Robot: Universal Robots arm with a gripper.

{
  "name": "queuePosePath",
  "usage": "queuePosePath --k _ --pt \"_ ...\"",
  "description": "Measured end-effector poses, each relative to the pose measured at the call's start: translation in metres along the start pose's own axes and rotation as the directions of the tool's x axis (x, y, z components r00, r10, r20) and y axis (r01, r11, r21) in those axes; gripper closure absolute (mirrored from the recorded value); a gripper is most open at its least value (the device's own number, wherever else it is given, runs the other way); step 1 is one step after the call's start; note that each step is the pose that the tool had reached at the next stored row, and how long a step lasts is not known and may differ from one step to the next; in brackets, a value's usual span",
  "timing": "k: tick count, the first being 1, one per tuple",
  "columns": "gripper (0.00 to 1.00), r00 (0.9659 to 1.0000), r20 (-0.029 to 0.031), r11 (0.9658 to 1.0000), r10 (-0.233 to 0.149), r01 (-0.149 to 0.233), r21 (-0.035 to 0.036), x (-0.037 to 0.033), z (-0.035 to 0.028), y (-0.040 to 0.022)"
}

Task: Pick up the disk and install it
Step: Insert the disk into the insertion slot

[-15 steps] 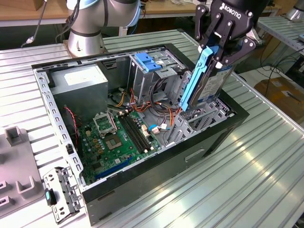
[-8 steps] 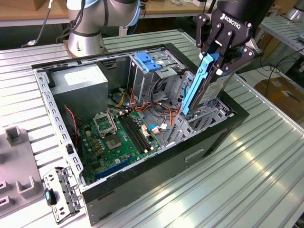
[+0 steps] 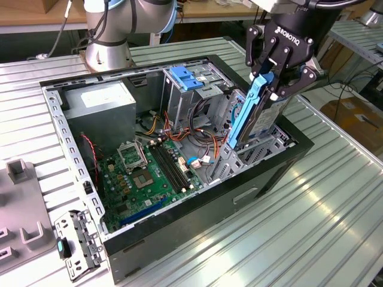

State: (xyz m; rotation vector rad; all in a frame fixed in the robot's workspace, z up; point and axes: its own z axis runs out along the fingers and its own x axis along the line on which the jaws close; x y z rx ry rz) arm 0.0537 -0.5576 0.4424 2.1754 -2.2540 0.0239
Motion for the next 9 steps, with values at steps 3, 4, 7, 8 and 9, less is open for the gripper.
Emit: queuePosePath --k 3,4,7,8,9 --pt "0.63 1.0 0.0 1.0 0.0 0.0 0.0 0.0 0.002 -0.0003" --pt "0.63 1.0 0.0001 1.0 0.0 0.0 0.0 0.0 0.0025 -0.0003" --pt "0.63 1.0 0.0001 1.0 0.0 0.0 0.0 0.0 0.0051 -0.0005" --pt "0.63 1.0 0.0001 1.0 0.0 0.0 0.0 -0.0001 0.0065 -0.0006" --pt "0.63 1.0 0.0 1.0 0.0 0.0 0.0 -0.0001 0.0071 -0.0006"
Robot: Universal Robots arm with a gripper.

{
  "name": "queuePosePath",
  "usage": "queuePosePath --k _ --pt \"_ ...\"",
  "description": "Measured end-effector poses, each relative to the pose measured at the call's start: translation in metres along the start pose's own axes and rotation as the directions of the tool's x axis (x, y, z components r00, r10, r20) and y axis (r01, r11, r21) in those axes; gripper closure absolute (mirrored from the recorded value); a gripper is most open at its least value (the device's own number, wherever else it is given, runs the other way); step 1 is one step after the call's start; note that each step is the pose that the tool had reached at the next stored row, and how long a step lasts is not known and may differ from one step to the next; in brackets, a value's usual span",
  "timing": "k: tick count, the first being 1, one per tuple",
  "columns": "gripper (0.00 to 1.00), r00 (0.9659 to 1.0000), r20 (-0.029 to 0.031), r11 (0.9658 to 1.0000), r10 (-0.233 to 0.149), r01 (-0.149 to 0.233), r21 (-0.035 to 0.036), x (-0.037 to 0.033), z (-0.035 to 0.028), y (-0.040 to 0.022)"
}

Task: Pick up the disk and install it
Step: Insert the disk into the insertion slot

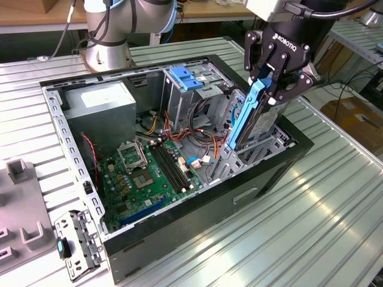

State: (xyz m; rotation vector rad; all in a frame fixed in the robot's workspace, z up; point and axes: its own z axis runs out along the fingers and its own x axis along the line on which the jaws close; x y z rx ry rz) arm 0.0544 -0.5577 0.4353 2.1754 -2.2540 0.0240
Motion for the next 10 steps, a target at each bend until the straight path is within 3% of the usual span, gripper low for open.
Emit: queuePosePath --k 10 --pt "0.63 1.0 0.0001 1.0 0.0 0.0 0.0 -0.0001 0.0117 -0.0001"
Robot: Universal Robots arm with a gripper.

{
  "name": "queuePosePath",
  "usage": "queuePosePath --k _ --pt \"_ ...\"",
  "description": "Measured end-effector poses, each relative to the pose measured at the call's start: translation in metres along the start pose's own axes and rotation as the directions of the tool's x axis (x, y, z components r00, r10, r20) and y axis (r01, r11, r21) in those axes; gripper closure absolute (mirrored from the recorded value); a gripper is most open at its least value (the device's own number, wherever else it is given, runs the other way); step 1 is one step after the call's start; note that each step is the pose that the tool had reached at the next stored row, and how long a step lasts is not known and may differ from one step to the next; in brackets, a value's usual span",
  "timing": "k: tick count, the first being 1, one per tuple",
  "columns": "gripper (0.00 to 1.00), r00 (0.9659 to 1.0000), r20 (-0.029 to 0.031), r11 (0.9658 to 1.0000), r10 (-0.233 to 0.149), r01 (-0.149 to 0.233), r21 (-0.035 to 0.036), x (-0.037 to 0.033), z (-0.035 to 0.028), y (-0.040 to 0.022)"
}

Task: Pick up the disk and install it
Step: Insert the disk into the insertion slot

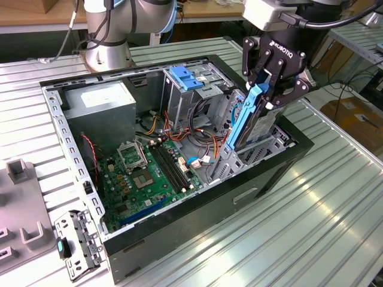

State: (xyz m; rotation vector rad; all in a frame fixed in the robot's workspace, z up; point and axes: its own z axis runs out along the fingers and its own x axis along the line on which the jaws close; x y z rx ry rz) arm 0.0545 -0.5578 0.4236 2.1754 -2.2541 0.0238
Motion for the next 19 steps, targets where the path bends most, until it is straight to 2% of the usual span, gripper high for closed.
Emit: queuePosePath --k 8,14,19 --pt "0.63 1.0 0.0 1.0 0.0 0.0 -0.0003 0.0003 0.0128 -0.0001" --pt "0.63 1.0 -0.0001 1.0 0.0 0.0 -0.001 0.0002 0.0275 -0.0002" --pt "0.63 1.0 0.0 1.0 0.0 0.0 -0.0015 0.0004 0.0366 -0.0002"
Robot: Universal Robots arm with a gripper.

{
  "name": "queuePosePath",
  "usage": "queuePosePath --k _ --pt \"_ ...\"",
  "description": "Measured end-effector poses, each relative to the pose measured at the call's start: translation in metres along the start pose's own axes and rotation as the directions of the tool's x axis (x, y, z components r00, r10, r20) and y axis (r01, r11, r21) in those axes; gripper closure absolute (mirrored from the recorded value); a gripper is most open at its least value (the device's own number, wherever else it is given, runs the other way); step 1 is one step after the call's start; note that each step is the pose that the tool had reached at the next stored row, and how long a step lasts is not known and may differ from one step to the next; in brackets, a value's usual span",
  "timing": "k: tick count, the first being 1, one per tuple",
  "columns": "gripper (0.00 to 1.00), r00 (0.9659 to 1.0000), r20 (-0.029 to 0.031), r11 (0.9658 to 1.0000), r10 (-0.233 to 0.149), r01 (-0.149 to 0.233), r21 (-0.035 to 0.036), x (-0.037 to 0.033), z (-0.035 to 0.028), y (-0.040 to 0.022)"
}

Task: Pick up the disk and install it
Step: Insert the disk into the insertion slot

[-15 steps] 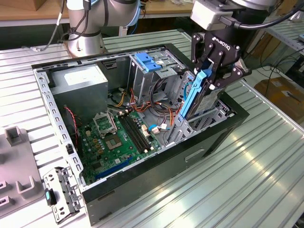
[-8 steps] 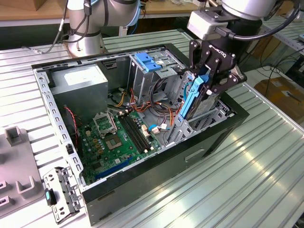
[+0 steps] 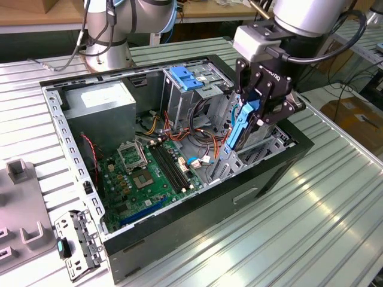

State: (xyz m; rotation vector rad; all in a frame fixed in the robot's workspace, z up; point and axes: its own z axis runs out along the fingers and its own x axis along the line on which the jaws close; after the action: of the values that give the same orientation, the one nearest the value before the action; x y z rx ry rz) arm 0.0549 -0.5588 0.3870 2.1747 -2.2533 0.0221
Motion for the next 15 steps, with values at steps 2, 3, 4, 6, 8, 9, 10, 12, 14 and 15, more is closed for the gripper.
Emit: queuePosePath --k 2,3,4,6,8,9,10,12,14,15 --pt "0.63 1.0 -0.0002 1.0 0.0 0.0 -0.0001 0.0 0.0035 0.0" --pt "0.63 1.0 0.0 1.0 0.0 0.0 -0.0002 0.0 0.0057 0.0" --pt "0.63 1.0 0.0001 1.0 0.0 0.0 -0.0003 0.0001 0.0082 -0.0001" --pt "0.63 1.0 0.0 1.0 0.0 0.0 -0.0007 0.0001 0.0117 -0.0001" --pt "0.63 1.0 -0.0004 1.0 0.0 0.0 -0.0007 0.0001 0.0121 -0.0001" --pt "0.63 1.0 -0.0003 1.0 0.0 0.0 -0.0008 0.0001 0.0124 -0.0001" --pt "0.63 1.0 -0.0001 1.0 0.0 0.0 -0.0008 0.0001 0.0127 -0.0001" --pt "0.63 1.0 -0.0001 1.0 0.0 0.0 -0.0007 0.0002 0.0131 -0.0001" --pt "0.62 1.0 -0.0002 1.0 0.0 0.0 -0.0007 0.0002 0.0138 -0.0001" --pt "0.49 1.0 0.0 1.0 0.0 0.0 -0.0008 0.0003 0.0144 -0.0001"
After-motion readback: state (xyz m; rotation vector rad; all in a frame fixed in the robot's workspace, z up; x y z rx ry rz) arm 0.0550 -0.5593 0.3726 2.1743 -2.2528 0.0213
